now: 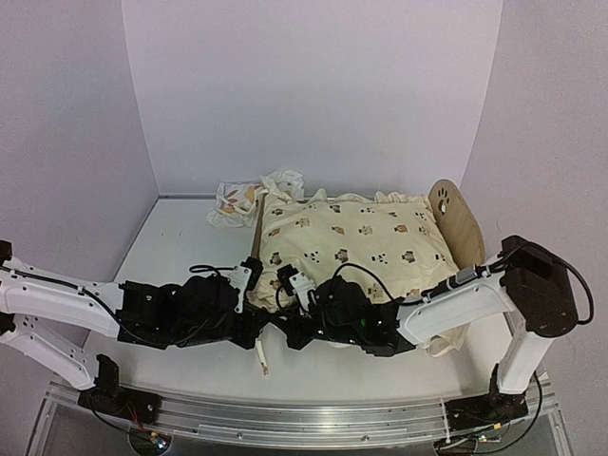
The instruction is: Set up the pet bed
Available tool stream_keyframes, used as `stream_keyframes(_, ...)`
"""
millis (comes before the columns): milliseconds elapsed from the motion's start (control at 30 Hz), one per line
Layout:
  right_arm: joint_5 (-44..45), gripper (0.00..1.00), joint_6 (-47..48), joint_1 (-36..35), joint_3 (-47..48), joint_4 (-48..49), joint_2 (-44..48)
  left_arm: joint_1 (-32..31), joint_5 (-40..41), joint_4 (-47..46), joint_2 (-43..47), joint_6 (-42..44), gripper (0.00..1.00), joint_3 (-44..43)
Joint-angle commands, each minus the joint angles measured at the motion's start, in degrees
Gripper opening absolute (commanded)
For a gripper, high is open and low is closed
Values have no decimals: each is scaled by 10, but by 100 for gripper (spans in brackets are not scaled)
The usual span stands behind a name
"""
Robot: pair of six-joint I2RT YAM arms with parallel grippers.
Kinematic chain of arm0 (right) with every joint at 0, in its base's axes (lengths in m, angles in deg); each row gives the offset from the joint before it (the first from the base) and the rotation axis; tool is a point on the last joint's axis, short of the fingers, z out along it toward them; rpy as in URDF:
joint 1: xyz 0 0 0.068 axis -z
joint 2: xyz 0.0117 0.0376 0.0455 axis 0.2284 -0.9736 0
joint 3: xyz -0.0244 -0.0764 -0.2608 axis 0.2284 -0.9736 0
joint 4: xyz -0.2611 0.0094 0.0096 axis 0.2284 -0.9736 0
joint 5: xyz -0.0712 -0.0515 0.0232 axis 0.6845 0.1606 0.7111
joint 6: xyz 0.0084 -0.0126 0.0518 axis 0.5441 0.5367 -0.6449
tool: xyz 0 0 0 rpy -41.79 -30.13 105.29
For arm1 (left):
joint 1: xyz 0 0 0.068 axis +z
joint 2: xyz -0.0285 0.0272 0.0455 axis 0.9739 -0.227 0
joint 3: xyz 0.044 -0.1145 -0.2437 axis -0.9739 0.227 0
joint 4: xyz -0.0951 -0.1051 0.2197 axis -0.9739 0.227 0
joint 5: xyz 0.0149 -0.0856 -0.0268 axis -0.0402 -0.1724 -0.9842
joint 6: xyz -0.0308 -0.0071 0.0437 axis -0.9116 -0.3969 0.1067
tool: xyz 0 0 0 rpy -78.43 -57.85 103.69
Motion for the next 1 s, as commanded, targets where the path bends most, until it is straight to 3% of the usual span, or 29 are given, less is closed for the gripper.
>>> stream_keyframes(0,-22,0,-3,10,-24,148,-28,-2,-10,-25,24,-5,3,0)
stream_keyframes(633,-138,0,-89,41,-38,382,-102,-2,-9,-17,34,-16,8,-12)
stream_keyframes(867,-136,0,-97,42,-22,406,-120,-2,-10,-12,44,-20,26,-15)
stream_keyframes(967,-138,0,-101,42,-17,413,-128,-2,0,9,55,-26,46,-22)
